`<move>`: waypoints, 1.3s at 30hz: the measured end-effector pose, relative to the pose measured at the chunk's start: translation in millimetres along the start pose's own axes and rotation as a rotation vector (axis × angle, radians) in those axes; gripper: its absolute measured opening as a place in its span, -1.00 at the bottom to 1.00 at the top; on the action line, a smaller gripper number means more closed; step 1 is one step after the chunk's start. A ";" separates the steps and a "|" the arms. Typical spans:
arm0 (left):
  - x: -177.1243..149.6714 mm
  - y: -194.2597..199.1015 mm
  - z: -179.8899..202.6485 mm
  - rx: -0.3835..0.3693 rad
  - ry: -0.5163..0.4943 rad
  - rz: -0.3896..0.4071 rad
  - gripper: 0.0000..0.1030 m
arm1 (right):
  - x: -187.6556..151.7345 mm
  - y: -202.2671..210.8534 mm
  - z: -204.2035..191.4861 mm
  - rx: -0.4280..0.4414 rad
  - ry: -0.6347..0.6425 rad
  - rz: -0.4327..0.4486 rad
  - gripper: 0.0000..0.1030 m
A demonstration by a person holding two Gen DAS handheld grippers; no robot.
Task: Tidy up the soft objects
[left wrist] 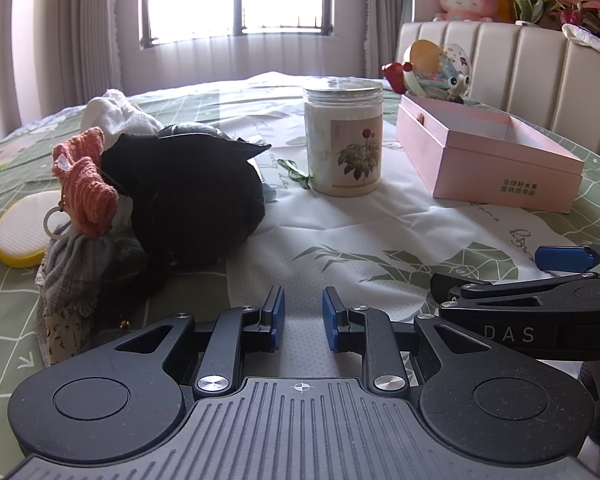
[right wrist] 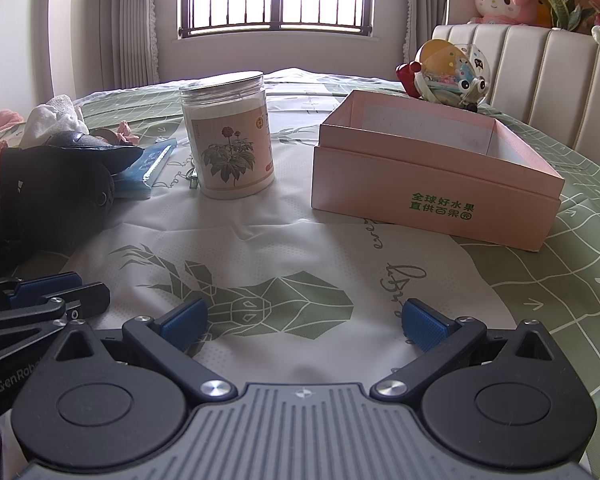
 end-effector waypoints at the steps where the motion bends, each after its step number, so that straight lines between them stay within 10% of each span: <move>1: 0.0 0.0 -0.1 0.000 -0.001 0.000 -0.52 | 0.0 0.0 0.0 0.000 0.000 0.000 1.00; 30: 0.4 -1.1 -2.7 0.010 0.002 0.001 -0.52 | 1.2 -2.6 3.7 0.016 -0.026 -0.020 1.00; 39: 45.7 38.3 -34.6 -0.198 0.171 0.031 -0.52 | 13.6 -10.0 9.6 0.169 0.074 -0.243 1.00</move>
Point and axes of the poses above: each gripper's, at about its wrist camera, not at the fingertips, and y roughly against the way its jaws point, z to its right, x to its top, the point moved 5 cm from there along -y, roughly the way its jaws point, and after that the axes turned 10 degrees about z, right-handed, at the moved point
